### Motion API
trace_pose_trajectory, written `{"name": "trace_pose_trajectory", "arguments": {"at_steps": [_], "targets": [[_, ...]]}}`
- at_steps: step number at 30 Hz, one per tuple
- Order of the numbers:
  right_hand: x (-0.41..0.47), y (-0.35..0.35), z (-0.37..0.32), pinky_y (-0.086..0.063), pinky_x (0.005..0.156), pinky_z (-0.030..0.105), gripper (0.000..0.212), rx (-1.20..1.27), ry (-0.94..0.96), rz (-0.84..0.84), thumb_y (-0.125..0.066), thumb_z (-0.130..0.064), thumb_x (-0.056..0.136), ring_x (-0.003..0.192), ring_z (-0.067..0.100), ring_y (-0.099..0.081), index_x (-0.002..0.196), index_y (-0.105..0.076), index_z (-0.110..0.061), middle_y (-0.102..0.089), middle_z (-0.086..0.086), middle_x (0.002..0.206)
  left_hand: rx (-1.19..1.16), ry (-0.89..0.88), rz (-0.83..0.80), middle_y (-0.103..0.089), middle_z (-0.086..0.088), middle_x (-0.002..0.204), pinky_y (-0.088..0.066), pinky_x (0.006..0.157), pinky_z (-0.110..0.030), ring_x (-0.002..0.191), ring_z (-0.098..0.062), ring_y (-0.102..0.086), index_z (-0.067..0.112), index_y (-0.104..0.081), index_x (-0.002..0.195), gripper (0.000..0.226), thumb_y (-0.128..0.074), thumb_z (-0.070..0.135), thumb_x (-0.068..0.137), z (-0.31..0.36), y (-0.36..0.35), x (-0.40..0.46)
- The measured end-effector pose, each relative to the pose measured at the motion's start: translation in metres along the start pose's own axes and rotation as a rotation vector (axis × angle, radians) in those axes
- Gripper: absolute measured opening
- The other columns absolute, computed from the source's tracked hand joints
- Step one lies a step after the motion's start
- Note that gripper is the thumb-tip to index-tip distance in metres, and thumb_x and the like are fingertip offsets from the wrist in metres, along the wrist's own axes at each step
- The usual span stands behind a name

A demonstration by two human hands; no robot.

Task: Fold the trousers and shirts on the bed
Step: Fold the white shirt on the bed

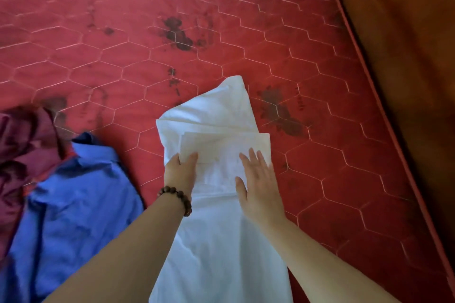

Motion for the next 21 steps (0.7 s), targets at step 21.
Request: {"name": "trace_pose_trajectory", "arguments": {"at_steps": [21], "targets": [[0.035, -0.035, 0.02, 0.011, 0.119, 0.042, 0.06, -0.386, 0.055, -0.244, -0.011, -0.054, 0.097, 0.143, 0.017, 0.028, 0.149, 0.012, -0.034, 0.027, 0.002, 0.156, 0.445, -0.115, 0.125, -0.062, -0.008, 0.073, -0.053, 0.061, -0.041, 0.065, -0.029, -0.063, 0.008, -0.049, 0.083, 0.034, -0.065, 0.039, 0.086, -0.025, 0.048, 0.009]]}}
Point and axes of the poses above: each hand's wrist, its own x-axis towards the middle knuckle, its own y-axis out of the back of the hand, z = x × y, the point moved 5 cm from there along x, towards the middle knuckle
